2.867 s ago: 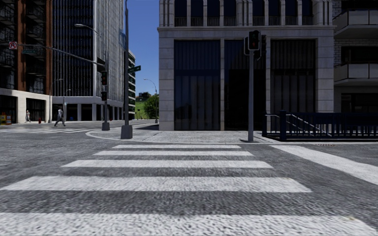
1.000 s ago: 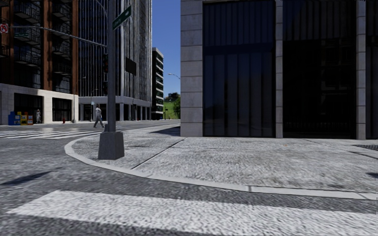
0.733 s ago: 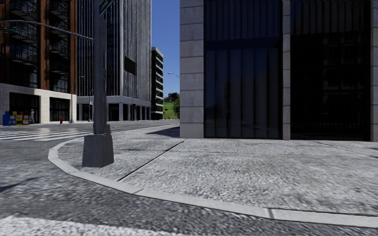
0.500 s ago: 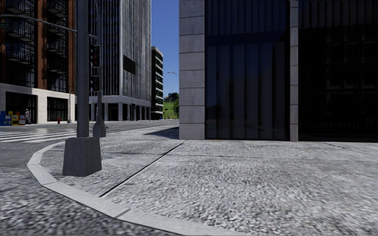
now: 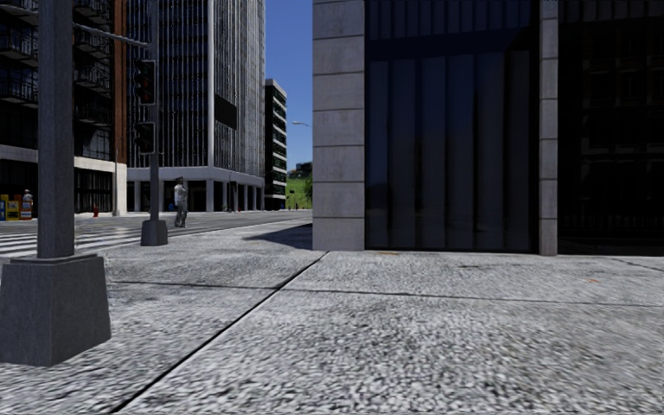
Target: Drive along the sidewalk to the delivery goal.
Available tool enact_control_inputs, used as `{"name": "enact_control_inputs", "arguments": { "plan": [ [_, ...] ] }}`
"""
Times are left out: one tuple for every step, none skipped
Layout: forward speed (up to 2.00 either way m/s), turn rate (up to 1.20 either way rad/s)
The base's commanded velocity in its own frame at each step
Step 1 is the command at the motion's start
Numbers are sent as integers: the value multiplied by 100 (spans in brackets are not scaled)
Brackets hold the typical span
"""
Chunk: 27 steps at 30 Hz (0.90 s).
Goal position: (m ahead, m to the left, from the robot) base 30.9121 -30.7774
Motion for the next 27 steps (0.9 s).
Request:
{"name": "enact_control_inputs", "arguments": {
  "plan": [
    [132,17],
    [132,18],
    [132,18],
    [132,20],
    [132,21],
    [132,21],
    [132,23],
    [132,26],
    [132,28],
    [132,28],
    [132,28],
    [132,29],
    [132,30],
    [132,30],
    [132,30],
    [132,30],
    [132,30],
    [132,30],
    [132,30],
    [132,30],
    [132,32],
    [132,32],
    [132,34],
    [132,35],
    [132,35],
    [132,35],
    [132,35]
  ]
}}
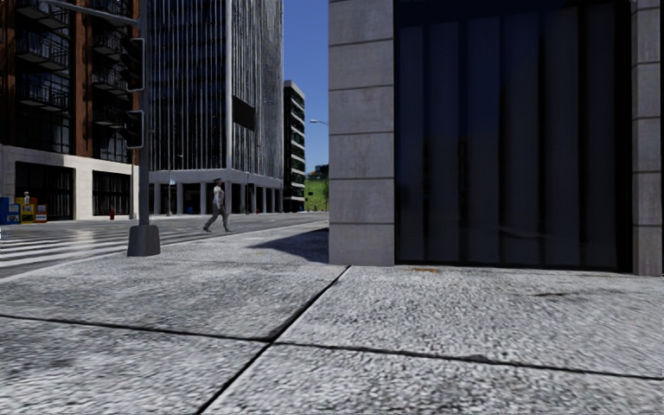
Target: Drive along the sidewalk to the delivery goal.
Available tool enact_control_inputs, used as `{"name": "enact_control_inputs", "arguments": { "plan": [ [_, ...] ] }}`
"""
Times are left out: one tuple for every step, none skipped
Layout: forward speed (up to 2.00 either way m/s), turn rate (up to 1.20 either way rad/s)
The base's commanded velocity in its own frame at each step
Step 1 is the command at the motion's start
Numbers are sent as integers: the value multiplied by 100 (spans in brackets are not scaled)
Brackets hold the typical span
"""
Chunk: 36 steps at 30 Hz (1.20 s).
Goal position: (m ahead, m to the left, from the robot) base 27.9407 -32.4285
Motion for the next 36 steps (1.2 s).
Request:
{"name": "enact_control_inputs", "arguments": {
  "plan": [
    [132,36],
    [132,36],
    [132,36],
    [132,36],
    [132,36],
    [132,36],
    [132,36],
    [132,36],
    [200,36],
    [200,36],
    [200,36],
    [200,36],
    [200,36],
    [200,36],
    [200,36],
    [200,36],
    [200,36],
    [200,36],
    [200,36],
    [200,36],
    [200,36],
    [200,36],
    [200,36],
    [200,36],
    [200,36],
    [200,36],
    [200,36],
    [200,36],
    [200,36],
    [200,36],
    [200,36],
    [200,36],
    [200,36],
    [200,36],
    [200,36],
    [200,36]
  ]
}}
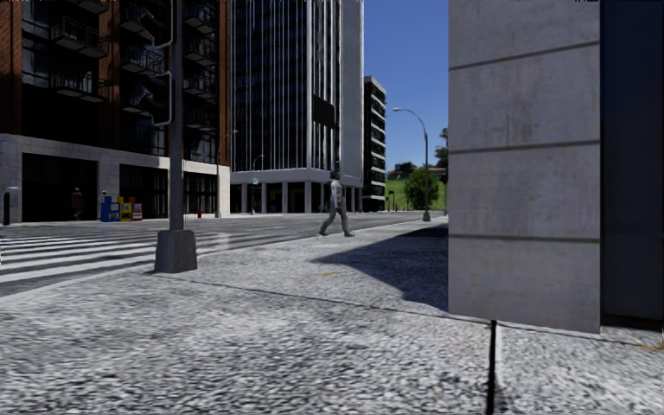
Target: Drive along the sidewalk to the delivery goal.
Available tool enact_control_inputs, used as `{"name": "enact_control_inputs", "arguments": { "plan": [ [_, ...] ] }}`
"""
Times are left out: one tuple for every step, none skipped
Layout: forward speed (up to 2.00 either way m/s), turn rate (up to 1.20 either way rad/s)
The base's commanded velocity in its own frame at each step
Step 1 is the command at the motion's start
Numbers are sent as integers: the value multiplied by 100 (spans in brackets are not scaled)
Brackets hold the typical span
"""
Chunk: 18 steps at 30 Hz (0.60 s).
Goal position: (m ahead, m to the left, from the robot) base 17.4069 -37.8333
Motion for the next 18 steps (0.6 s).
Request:
{"name": "enact_control_inputs", "arguments": {
  "plan": [
    [200,36],
    [200,36],
    [200,36],
    [200,30],
    [200,15],
    [200,15],
    [200,2],
    [200,0],
    [200,0],
    [200,0],
    [200,0],
    [200,0],
    [200,0],
    [200,0],
    [200,0],
    [200,0],
    [200,0],
    [200,0]
  ]
}}
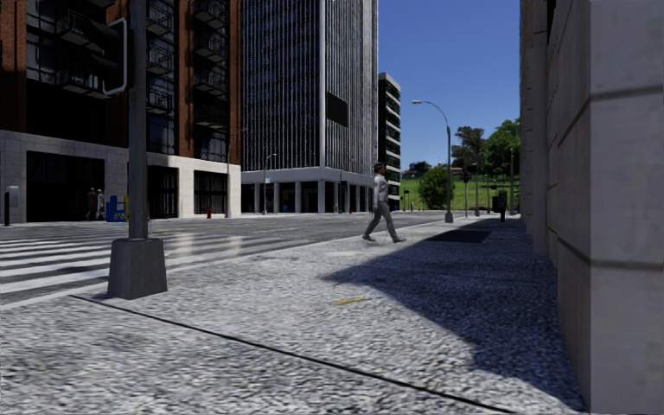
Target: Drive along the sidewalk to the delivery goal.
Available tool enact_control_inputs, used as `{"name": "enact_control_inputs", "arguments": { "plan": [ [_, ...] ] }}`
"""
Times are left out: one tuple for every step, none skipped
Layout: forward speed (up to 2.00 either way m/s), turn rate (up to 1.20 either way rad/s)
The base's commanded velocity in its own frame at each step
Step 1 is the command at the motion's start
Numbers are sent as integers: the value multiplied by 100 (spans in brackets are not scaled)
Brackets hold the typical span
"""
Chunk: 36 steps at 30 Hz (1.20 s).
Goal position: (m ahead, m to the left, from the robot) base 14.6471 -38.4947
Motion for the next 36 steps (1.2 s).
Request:
{"name": "enact_control_inputs", "arguments": {
  "plan": [
    [200,0],
    [200,0],
    [200,0],
    [200,0],
    [200,0],
    [200,0],
    [200,0],
    [200,0],
    [200,-1],
    [200,-2],
    [200,-2],
    [200,-2],
    [200,-3],
    [200,-3],
    [200,-3],
    [200,-3],
    [200,-3],
    [200,-3],
    [200,-3],
    [200,-14],
    [200,-31],
    [200,-31],
    [200,-37],
    [200,-39],
    [200,-40],
    [200,-40],
    [200,-40],
    [200,-40],
    [200,-40],
    [200,-40],
    [200,-40],
    [200,-40],
    [200,-40],
    [200,-40],
    [200,-40],
    [200,-40]
  ]
}}
